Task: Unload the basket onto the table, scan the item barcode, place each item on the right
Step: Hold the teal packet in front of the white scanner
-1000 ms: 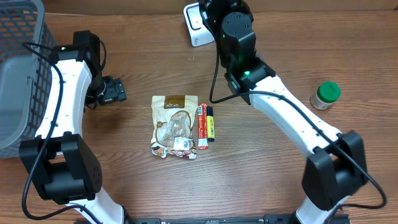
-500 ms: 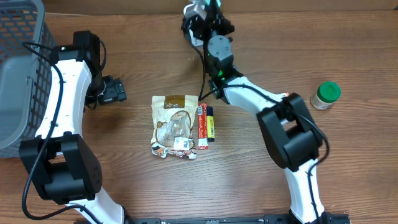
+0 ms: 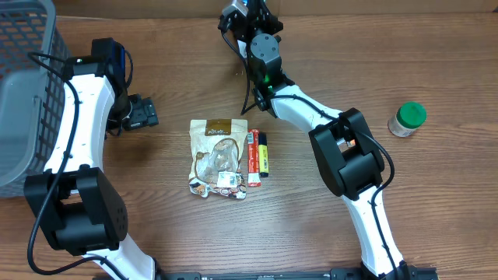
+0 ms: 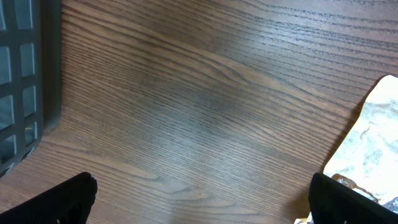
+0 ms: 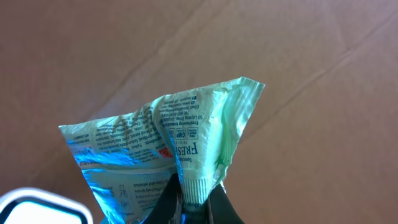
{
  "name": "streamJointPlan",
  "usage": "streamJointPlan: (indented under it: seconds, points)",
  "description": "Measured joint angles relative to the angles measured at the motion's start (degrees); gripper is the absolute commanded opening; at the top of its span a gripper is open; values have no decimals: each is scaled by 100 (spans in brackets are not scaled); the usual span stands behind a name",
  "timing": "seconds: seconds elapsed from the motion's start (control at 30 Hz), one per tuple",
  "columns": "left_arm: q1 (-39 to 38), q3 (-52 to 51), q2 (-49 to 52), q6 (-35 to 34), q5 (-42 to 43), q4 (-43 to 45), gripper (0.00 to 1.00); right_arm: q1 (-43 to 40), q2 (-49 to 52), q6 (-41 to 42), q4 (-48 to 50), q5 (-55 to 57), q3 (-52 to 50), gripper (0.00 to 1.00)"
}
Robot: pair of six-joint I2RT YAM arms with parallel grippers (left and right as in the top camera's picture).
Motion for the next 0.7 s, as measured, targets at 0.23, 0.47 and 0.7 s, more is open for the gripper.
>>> streamJointPlan:
  seconds: [0.23,0.47,0.7]
  points:
    - [0,0,0,0,2,0,100,-52,258,-2,-417,15,59,4]
    - [0,0,0,0,2,0,100,-101,387,-101,-122,422,94,3]
    - [0,0,0,0,2,0,100,-90,201,254,-341,660,109,3]
